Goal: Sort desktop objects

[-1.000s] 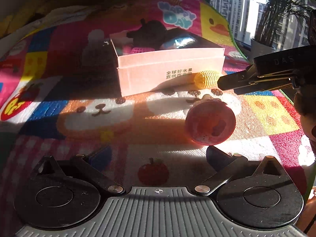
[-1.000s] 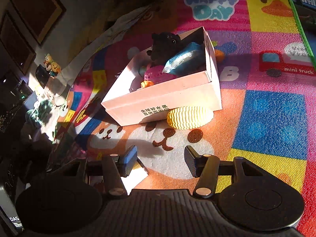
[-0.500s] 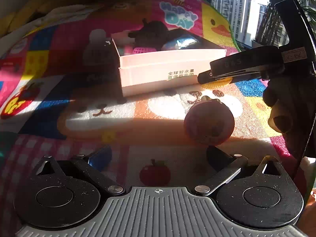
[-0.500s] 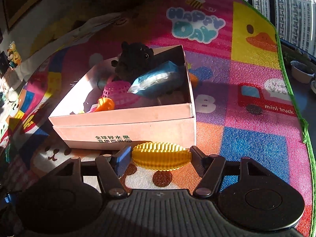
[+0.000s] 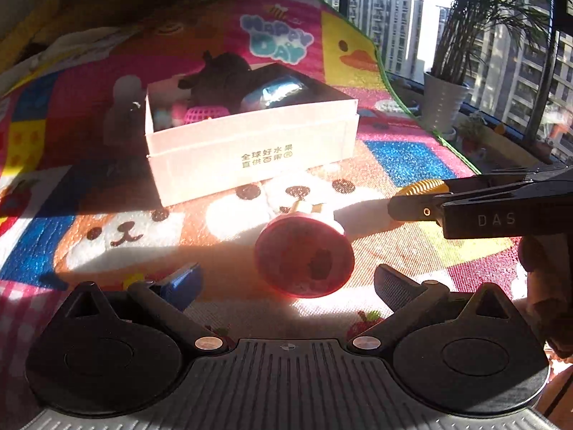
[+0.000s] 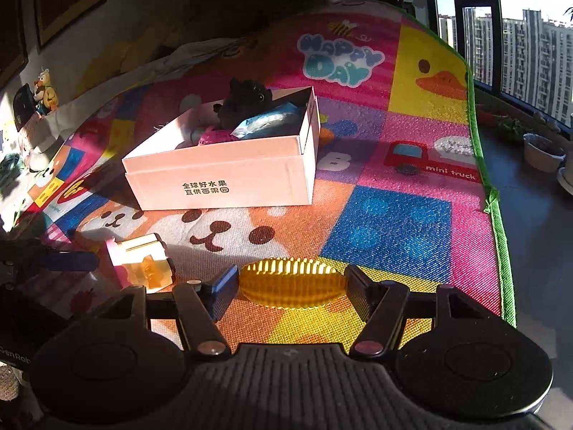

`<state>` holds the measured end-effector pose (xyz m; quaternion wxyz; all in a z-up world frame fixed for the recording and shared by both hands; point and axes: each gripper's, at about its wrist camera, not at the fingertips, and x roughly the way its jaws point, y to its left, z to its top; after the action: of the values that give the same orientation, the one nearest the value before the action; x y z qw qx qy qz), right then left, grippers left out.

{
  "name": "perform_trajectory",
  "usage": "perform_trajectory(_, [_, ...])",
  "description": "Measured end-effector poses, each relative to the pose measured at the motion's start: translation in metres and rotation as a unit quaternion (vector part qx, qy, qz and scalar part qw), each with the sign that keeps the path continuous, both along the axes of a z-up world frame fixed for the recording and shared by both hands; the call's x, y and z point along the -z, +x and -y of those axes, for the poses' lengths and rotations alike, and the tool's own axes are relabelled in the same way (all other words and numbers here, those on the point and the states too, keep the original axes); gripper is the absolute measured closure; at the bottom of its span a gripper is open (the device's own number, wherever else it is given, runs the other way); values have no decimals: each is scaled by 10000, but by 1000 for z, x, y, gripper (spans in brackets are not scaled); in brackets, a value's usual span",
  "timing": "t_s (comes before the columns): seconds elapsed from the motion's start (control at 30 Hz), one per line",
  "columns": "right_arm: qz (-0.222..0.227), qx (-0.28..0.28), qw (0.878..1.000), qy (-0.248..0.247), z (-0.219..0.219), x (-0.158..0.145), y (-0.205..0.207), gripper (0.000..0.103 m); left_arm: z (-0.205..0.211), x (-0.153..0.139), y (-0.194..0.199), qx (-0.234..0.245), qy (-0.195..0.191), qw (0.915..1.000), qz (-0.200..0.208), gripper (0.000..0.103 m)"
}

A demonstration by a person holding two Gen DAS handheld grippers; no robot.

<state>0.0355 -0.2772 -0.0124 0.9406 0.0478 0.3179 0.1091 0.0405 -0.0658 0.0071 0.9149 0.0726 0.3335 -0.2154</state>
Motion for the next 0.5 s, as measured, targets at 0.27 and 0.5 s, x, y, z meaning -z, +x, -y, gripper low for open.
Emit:
perform_trajectory(0.27, [-76,97,9998,182,5,3,3,37,16,0,5,170,43,9996,232,14])
perform_trajectory(0.5, [-67,4,9999,97,2,2,2,37,15,1,7,112,102,9996,252,37])
